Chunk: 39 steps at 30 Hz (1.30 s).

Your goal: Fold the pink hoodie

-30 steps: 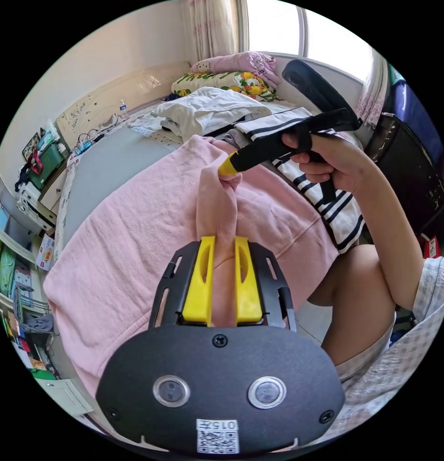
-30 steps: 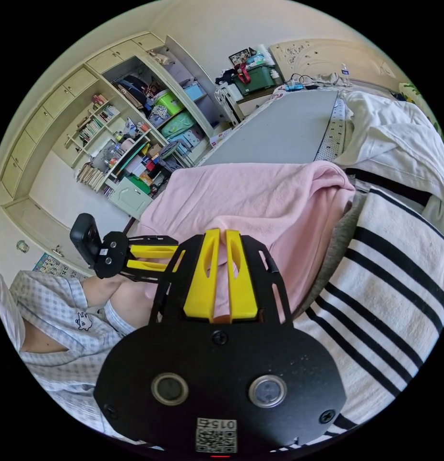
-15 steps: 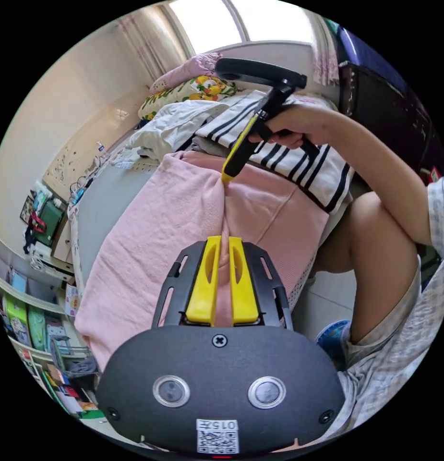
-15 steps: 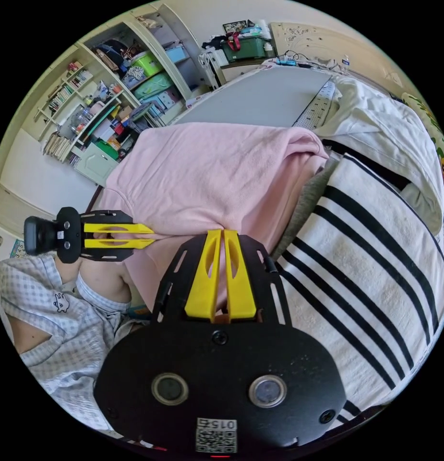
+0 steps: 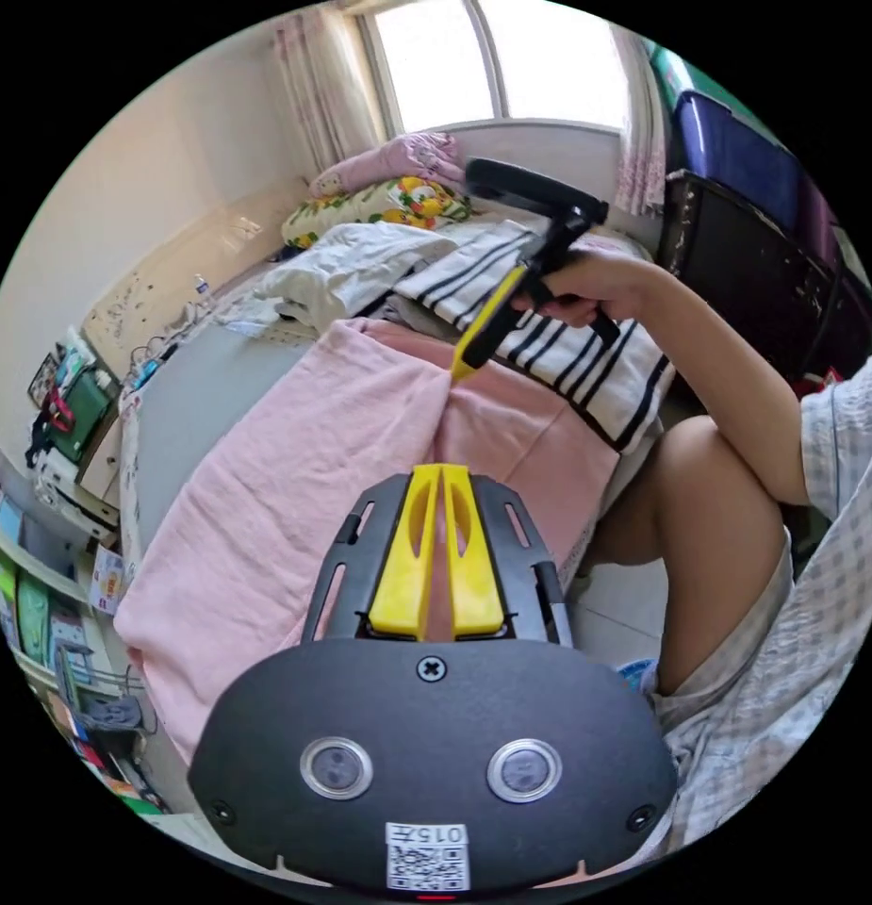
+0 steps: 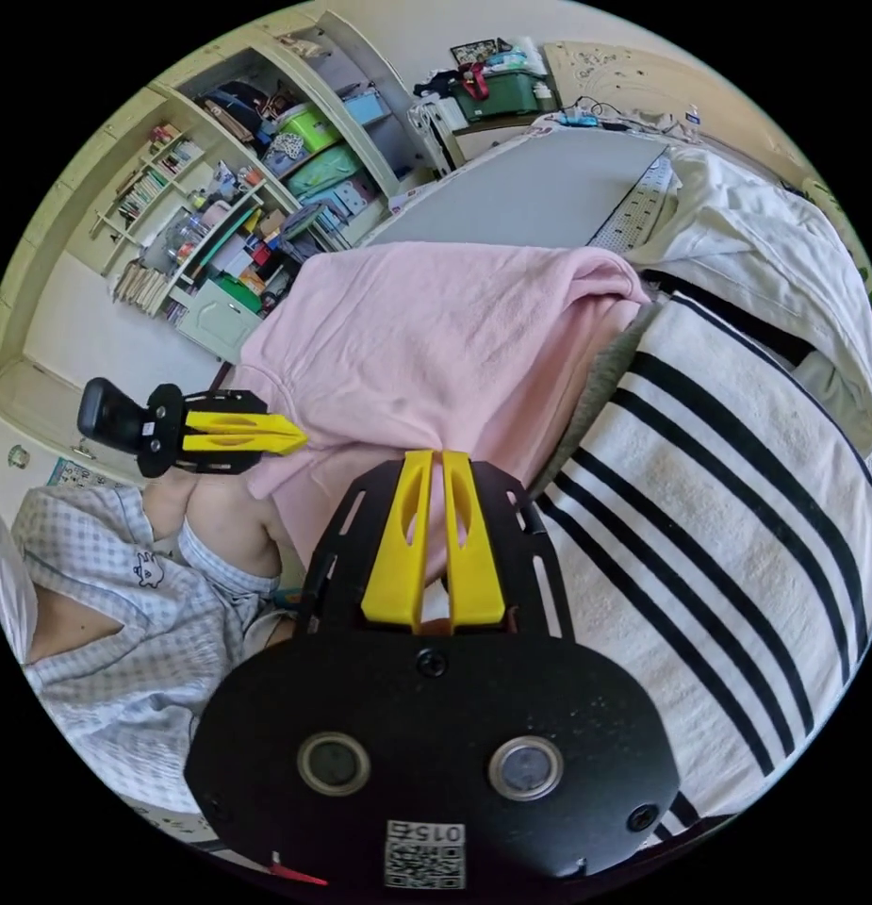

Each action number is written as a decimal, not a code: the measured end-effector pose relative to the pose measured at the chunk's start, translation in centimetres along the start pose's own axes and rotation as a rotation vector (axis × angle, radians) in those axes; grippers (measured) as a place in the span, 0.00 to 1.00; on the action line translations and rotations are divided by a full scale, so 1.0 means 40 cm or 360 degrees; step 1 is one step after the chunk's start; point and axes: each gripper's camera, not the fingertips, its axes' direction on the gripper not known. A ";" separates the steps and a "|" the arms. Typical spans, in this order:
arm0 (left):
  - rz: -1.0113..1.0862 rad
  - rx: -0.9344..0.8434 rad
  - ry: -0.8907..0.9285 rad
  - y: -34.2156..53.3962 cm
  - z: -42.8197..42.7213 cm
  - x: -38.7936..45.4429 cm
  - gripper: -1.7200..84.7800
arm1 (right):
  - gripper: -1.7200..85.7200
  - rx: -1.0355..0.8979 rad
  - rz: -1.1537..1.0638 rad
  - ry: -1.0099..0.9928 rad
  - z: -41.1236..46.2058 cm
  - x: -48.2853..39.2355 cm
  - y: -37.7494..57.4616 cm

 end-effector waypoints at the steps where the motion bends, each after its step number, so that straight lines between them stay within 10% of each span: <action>1: -0.0026 0.0010 -0.0017 0.003 -0.001 -0.010 0.02 | 0.03 0.0023 0.0006 -0.0017 -0.015 0.004 0.002; 19: -0.0090 -0.0173 0.0230 0.082 0.023 -0.159 0.02 | 0.01 -0.0176 -0.0158 0.0116 -0.107 -0.040 -0.132; 27: -0.0932 0.0457 0.0200 0.362 -0.290 -0.509 0.07 | 0.02 0.0275 -0.0266 0.0092 -0.310 -0.089 -0.133; 32: -0.1602 0.0331 -0.0267 0.669 -0.386 -0.717 0.11 | 0.05 0.0505 -0.0626 0.0020 -0.291 -0.280 -0.195; 39: -0.1763 0.0223 -0.0018 0.793 -0.293 -0.833 0.12 | 0.11 0.0199 -0.1005 -0.0208 -0.060 -0.594 -0.348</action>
